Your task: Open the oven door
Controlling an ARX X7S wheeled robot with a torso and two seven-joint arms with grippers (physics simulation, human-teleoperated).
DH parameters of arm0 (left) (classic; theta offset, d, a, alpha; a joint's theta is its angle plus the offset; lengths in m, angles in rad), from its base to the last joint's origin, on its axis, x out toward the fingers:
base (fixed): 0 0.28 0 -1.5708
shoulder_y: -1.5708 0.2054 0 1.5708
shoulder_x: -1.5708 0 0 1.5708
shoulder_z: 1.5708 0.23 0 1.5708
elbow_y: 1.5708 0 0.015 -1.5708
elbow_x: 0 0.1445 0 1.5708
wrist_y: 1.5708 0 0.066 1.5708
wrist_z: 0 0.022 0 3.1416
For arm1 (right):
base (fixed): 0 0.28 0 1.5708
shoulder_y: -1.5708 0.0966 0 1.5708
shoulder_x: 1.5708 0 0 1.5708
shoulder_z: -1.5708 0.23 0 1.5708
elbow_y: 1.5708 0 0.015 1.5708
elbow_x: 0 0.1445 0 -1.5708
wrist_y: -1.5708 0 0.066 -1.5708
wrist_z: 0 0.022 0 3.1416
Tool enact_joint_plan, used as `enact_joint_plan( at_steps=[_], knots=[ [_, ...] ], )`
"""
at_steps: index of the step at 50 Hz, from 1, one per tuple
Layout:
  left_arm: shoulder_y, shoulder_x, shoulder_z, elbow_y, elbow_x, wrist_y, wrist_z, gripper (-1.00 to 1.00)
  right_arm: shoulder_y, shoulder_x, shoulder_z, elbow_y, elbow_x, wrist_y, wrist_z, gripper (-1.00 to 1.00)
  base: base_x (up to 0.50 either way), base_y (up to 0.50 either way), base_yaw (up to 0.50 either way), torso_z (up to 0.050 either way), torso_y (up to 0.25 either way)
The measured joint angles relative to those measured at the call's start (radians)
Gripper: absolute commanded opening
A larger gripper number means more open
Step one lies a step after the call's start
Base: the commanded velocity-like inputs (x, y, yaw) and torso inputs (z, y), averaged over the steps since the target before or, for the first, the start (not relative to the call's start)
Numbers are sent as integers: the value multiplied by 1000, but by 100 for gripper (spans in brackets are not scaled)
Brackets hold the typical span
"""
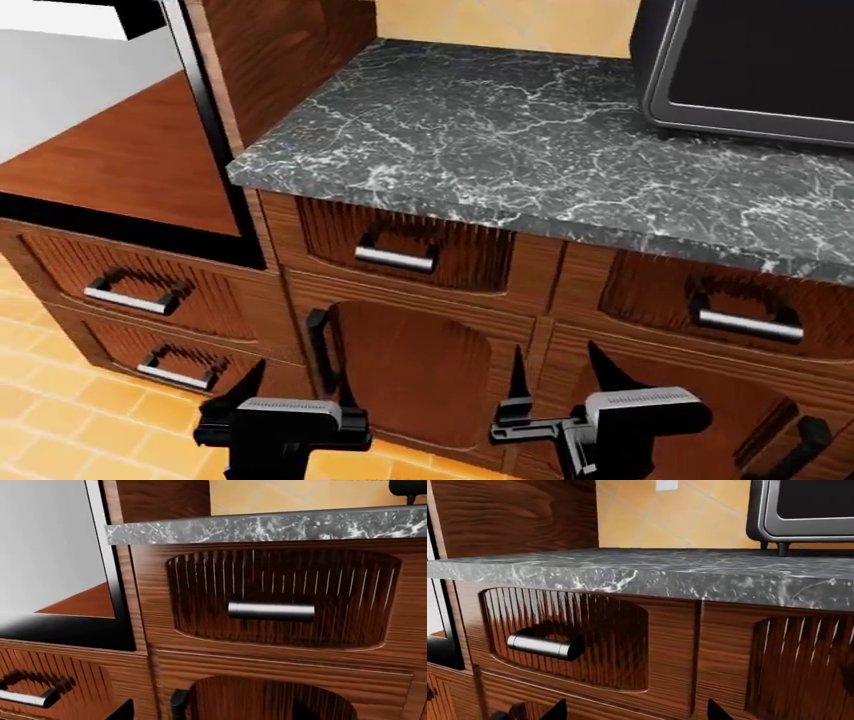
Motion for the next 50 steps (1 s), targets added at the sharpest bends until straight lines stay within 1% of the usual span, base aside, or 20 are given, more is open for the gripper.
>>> enact_joint_plan(
  at_steps=[50],
  knots=[
    [-14, -45, 62, -12, -35, -2, -57, 100, -10, 48, -55, -4, 20, -43, 37, 100, 0, 0, 500, 0, 0]
  ],
)
